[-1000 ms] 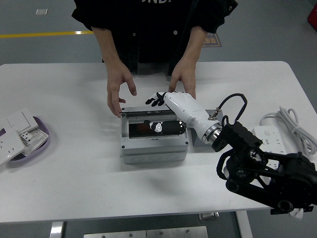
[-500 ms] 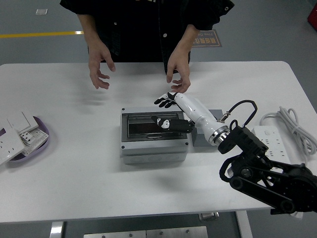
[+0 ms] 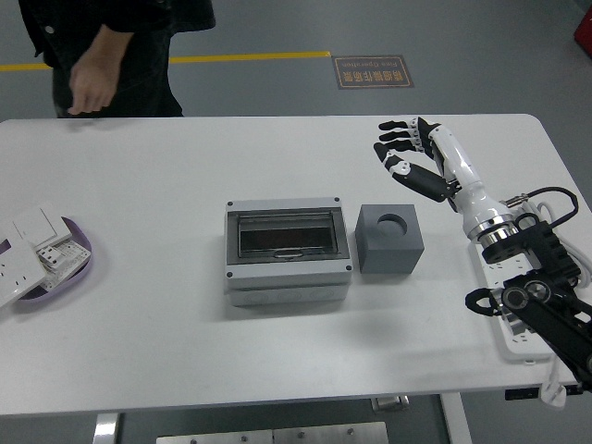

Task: Pick up the cylinder from the cube,place it in the box,flap close box

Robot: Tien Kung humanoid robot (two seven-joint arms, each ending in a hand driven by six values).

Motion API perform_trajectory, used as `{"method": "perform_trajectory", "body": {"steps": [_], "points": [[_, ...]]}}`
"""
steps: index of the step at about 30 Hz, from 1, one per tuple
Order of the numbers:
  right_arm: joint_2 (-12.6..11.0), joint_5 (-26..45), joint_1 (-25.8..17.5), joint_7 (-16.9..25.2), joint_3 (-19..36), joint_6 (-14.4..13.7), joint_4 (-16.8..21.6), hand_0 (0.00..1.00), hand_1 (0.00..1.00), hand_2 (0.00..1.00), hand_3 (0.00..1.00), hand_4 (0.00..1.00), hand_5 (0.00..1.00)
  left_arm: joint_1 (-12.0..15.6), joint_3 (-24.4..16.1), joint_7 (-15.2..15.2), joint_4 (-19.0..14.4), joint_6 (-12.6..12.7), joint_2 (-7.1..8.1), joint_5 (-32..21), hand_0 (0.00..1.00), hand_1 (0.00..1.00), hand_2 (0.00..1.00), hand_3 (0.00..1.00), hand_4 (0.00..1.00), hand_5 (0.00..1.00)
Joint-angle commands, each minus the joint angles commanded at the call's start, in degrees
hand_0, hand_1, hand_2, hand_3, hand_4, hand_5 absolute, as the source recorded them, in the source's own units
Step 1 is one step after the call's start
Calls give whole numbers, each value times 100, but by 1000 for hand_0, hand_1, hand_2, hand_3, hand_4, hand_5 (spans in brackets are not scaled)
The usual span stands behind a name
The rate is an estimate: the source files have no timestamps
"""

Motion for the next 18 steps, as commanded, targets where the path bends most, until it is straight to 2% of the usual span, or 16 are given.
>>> {"method": "perform_trajectory", "body": {"steps": [4, 8, 9, 14, 15, 18], "points": [[160, 928, -181, 695, 563, 103, -598, 660, 630, 637, 662, 677, 390, -1, -42, -4, 0, -1, -20, 9, 593, 627, 613, 636, 685, 213], [218, 1652, -296, 1180, 900, 97, -1016, 660, 630, 637, 662, 677, 390, -24, 106, 2, -16, 3, 0, -13, 593, 627, 613, 636, 685, 213], [238, 1829, -319, 1288, 949, 81, -1086, 705, 658, 639, 664, 737, 324, -22, 159, 3, -18, 6, 11, -28, 593, 627, 612, 635, 686, 212], [324, 2453, -374, 1451, 1040, 22, -1190, 705, 658, 639, 664, 737, 324, -7, 230, 0, -12, 11, 64, -59, 593, 627, 612, 635, 686, 212], [331, 2500, -376, 1455, 1042, 14, -1189, 706, 662, 640, 669, 821, 215, -6, 231, -2, -11, 11, 71, -60, 593, 627, 614, 636, 686, 213], [343, 2534, -399, 1469, 1058, -12, -1154, 706, 662, 640, 669, 821, 215, -6, 217, -14, -10, 9, 112, -37, 593, 627, 614, 636, 686, 213]]}}
